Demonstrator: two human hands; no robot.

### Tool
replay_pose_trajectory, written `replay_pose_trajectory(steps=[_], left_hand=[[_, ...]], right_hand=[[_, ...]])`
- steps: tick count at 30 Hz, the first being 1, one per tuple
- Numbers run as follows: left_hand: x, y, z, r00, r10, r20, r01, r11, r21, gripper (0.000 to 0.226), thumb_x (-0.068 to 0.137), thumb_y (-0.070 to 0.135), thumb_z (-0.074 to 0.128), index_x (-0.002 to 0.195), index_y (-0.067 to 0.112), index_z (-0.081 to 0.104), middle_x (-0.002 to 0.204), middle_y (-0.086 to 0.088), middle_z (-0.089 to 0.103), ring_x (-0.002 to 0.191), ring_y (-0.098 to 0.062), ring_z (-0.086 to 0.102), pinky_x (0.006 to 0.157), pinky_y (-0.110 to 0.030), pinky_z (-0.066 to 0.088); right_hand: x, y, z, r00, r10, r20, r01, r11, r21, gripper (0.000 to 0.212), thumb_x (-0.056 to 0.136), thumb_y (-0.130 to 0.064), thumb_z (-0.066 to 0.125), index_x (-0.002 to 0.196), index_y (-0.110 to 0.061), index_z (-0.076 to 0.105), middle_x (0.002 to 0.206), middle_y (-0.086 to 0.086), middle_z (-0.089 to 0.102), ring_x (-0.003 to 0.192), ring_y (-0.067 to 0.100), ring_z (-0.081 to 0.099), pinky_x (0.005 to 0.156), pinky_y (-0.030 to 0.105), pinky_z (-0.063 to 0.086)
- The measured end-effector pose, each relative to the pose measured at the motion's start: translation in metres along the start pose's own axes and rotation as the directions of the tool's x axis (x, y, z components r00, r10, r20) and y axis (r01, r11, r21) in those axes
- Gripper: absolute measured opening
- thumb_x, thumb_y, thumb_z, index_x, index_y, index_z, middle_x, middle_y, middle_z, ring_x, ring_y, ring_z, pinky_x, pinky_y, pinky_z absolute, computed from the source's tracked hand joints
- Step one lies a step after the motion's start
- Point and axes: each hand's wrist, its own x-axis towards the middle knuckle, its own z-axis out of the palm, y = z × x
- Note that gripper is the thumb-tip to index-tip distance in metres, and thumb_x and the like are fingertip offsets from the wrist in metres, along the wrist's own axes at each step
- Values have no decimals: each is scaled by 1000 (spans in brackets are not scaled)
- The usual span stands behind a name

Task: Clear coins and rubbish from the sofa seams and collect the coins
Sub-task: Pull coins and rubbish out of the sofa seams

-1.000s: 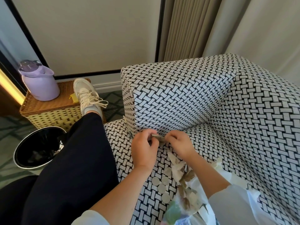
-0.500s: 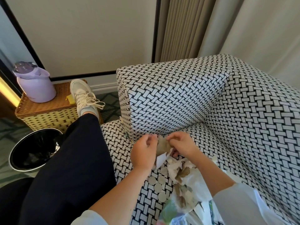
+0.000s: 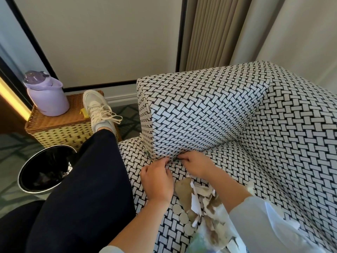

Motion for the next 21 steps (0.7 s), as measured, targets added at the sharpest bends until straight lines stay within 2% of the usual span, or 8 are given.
replay_pose_trajectory(steps=[4, 8, 11, 12, 14, 17, 19, 21], left_hand=[[3, -1, 1, 999, 32, 20, -33, 999, 40, 32, 89, 22, 59, 119, 32, 63, 103, 16, 69, 97, -4, 61, 99, -28, 35], [12, -1, -1, 998, 4, 65, -6, 1000, 29, 25, 87, 25, 60, 111, 34, 64, 97, 16, 68, 94, -3, 60, 95, -26, 34], [15, 4, -2, 998, -39, 53, 38, 999, 20, 22, 86, 23, 62, 105, 33, 65, 89, 15, 69, 88, -5, 60, 90, -26, 35], [16, 4, -1, 998, -42, 51, 41, 999, 15, 21, 86, 22, 62, 103, 33, 66, 88, 16, 69, 87, -5, 61, 88, -26, 36], [18, 3, -2, 998, -45, 46, 45, 999, -12, 21, 85, 18, 64, 100, 33, 69, 85, 17, 71, 82, -4, 63, 86, -27, 40], [21, 2, -1, 996, -89, 31, 91, 994, -58, 22, 81, 12, 69, 92, 31, 73, 79, 16, 71, 71, -4, 64, 75, -31, 53], [21, 4, 1, 992, -123, 20, 124, 989, -82, 22, 80, 11, 71, 89, 31, 73, 77, 17, 71, 69, -4, 63, 70, -31, 55], [19, 5, 6, 990, -140, 9, 140, 983, -117, 22, 80, 10, 71, 88, 30, 73, 79, 16, 71, 70, -6, 63, 70, -32, 55]], right_hand=[[10, 2, 3, 997, 23, 75, -15, 995, -97, 42, 99, -24, 40, 137, -30, 55, 139, -2, 57, 127, 23, 49, 112, 36, 34], [28, -10, 3, 981, 105, 161, -70, 975, -209, 41, 96, -26, 34, 125, -16, 61, 132, 8, 59, 120, 26, 52, 110, 40, 33], [38, -17, 4, 961, 160, 226, -103, 964, -244, 48, 97, -32, 28, 137, -16, 48, 146, 9, 46, 136, 26, 37, 118, 50, 13], [40, -18, 4, 954, 170, 246, -111, 966, -235, 49, 97, -33, 28, 139, -17, 46, 148, 8, 44, 138, 26, 35, 119, 52, 12], [48, -20, 2, 947, 152, 284, -94, 974, -208, 46, 97, -33, 32, 137, -18, 48, 144, 6, 48, 133, 26, 41, 116, 52, 22], [57, -20, -2, 908, 121, 401, -68, 987, -143, 36, 98, -23, 37, 127, -12, 55, 132, 8, 55, 118, 22, 50, 107, 42, 39], [60, -15, -1, 901, 115, 419, -66, 989, -129, 22, 98, -18, 39, 111, -11, 55, 112, 5, 56, 103, 19, 49, 100, 37, 42], [60, -8, 2, 912, 98, 399, -55, 991, -119, 15, 96, -19, 40, 106, -16, 51, 102, 1, 53, 100, 18, 42, 103, 40, 39]])
